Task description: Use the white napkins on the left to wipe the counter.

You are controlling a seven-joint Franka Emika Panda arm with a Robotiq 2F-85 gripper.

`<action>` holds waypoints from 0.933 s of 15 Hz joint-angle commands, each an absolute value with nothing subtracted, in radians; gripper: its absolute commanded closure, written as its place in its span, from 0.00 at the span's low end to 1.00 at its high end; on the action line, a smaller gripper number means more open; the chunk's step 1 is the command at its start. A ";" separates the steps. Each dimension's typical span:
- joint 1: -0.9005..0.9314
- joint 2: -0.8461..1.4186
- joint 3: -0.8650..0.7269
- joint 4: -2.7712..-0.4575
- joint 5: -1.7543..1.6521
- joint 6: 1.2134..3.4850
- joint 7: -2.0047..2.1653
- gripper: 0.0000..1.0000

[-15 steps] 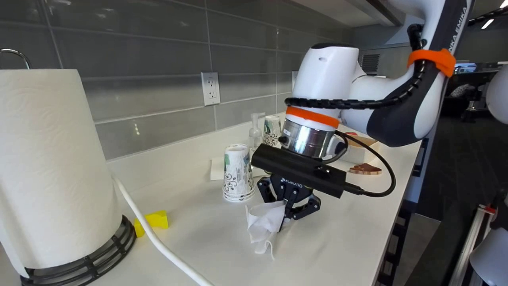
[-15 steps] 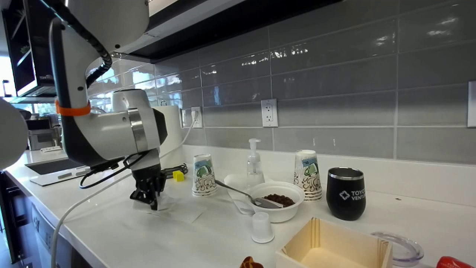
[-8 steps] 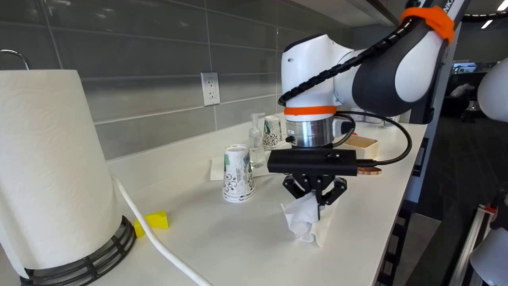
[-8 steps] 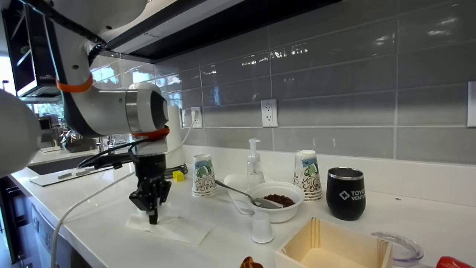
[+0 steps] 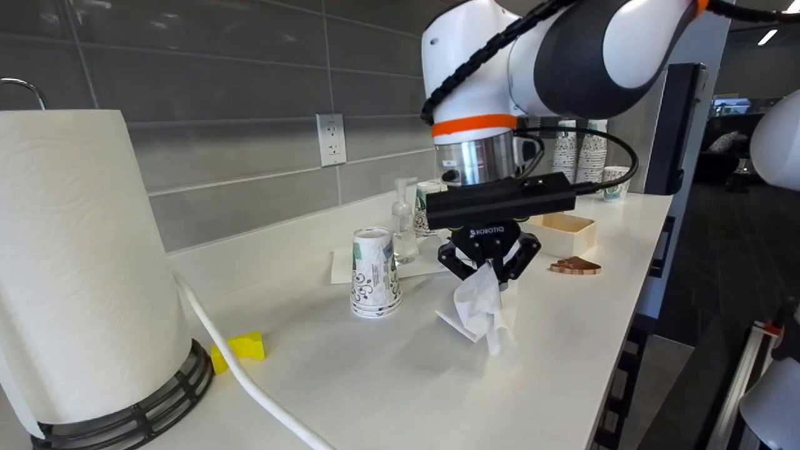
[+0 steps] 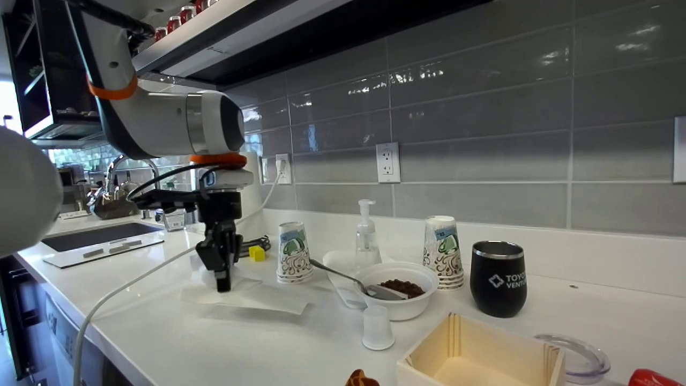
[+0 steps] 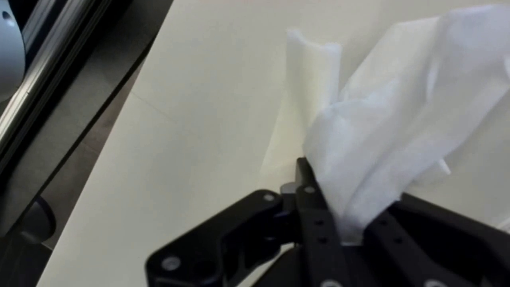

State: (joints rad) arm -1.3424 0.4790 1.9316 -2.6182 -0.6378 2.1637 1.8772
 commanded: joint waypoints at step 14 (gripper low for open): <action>-1.115 0.335 1.780 -2.574 -0.366 2.167 1.610 0.99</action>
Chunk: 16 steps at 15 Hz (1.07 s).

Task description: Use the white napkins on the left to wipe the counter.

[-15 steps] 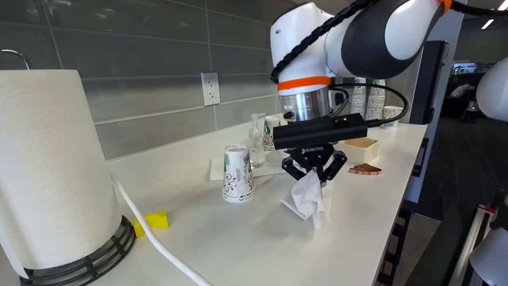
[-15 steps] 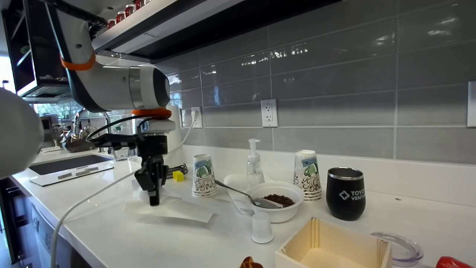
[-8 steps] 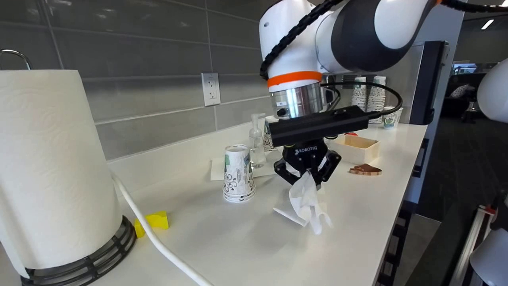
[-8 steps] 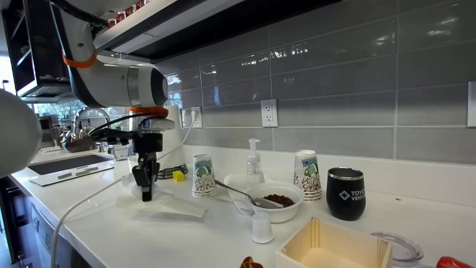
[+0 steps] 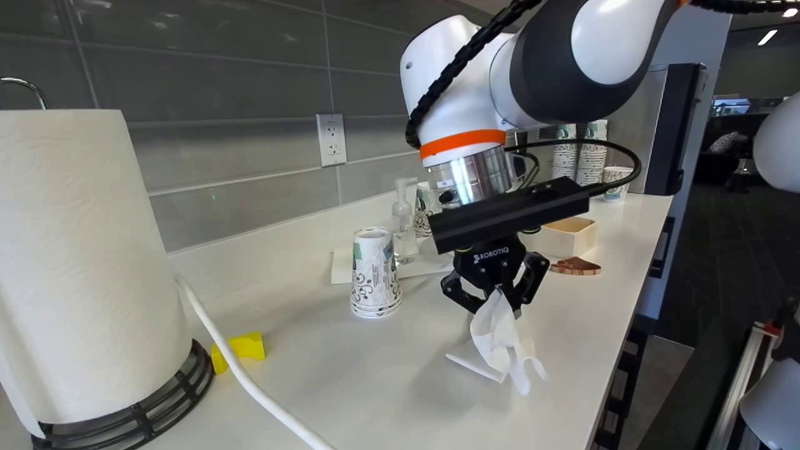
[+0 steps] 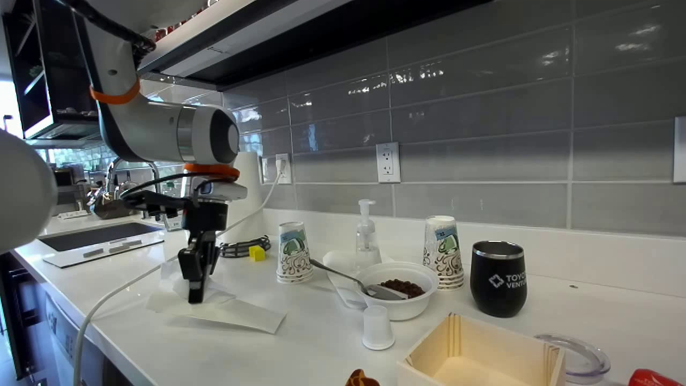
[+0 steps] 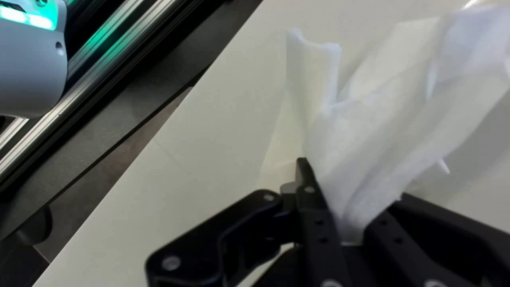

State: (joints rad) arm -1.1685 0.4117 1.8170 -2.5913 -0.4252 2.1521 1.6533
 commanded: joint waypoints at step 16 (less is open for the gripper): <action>-0.758 0.255 1.363 -2.474 -0.506 2.313 1.649 0.99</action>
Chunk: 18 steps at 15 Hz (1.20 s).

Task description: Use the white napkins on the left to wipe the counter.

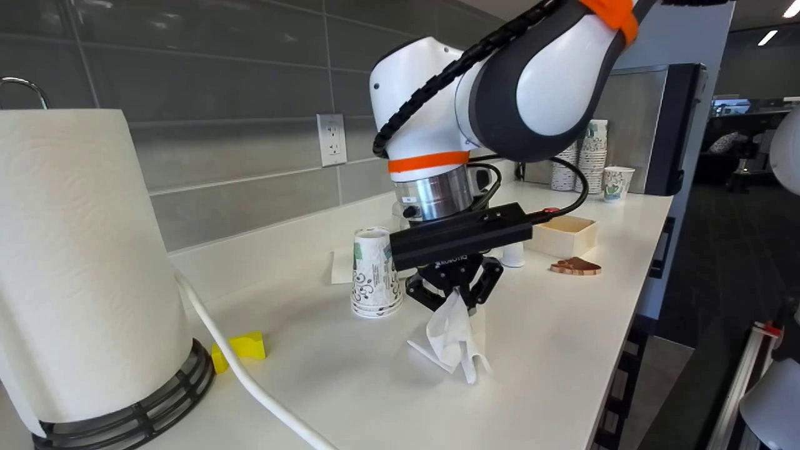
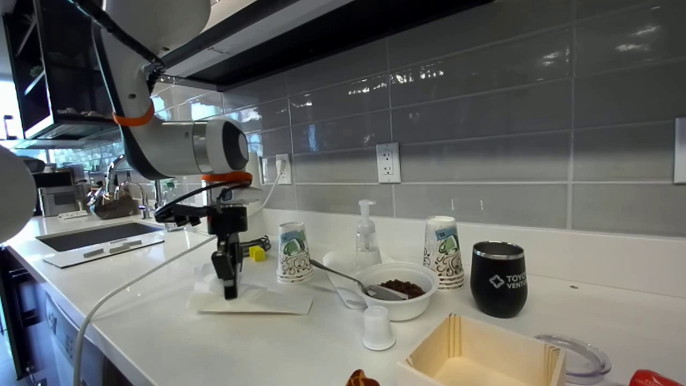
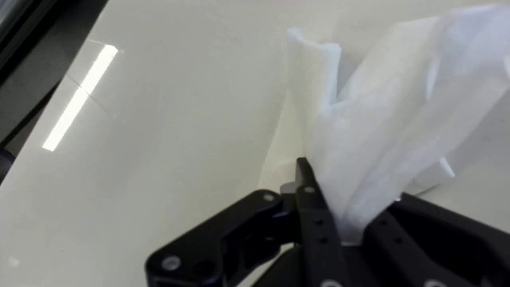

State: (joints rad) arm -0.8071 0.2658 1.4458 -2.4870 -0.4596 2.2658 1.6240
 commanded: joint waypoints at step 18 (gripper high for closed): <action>0.252 0.091 0.524 -2.430 -0.044 2.245 1.361 0.99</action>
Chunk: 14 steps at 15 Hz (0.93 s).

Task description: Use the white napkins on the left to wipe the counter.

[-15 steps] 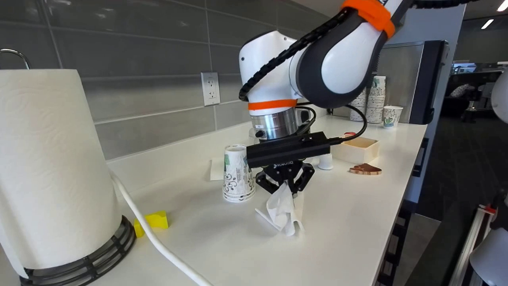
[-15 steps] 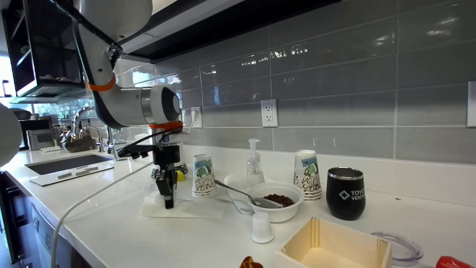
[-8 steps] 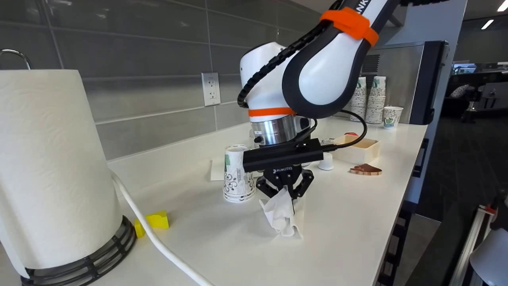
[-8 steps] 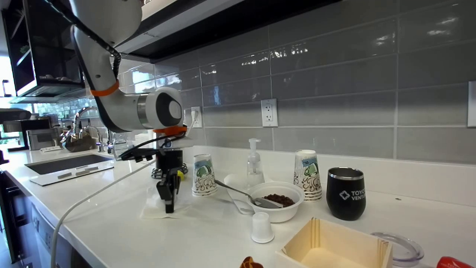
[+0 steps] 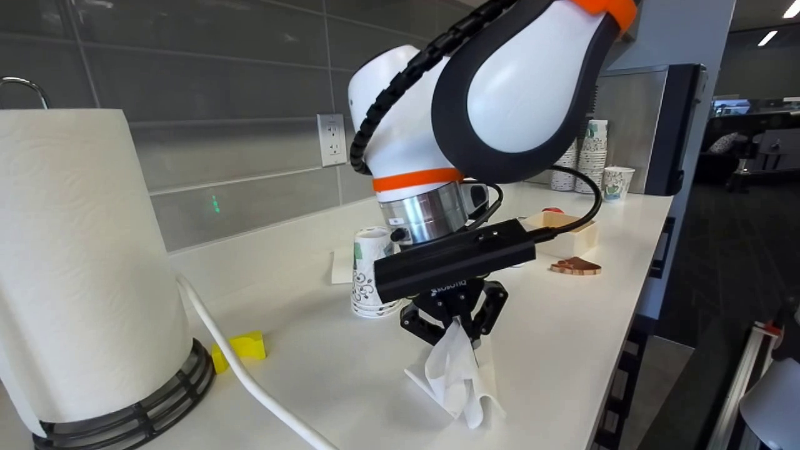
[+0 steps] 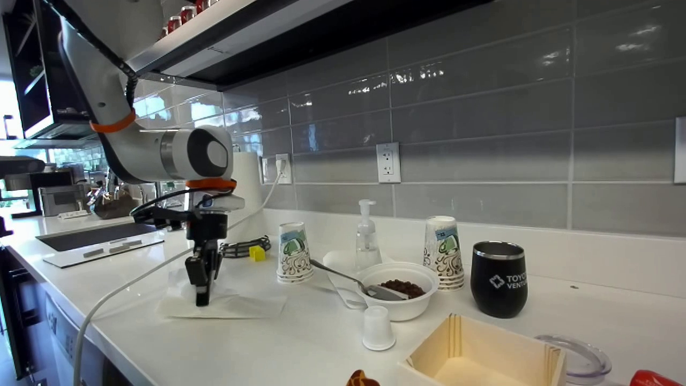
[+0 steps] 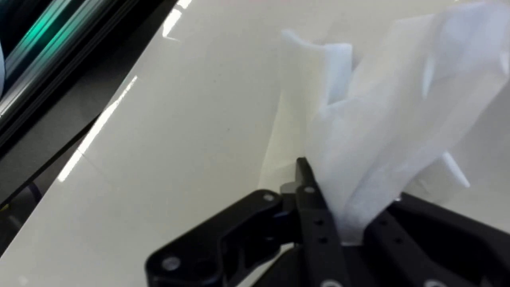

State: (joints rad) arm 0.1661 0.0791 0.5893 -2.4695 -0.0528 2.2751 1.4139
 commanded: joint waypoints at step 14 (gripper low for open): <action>0.329 0.124 0.282 -2.420 -0.223 2.254 1.427 0.99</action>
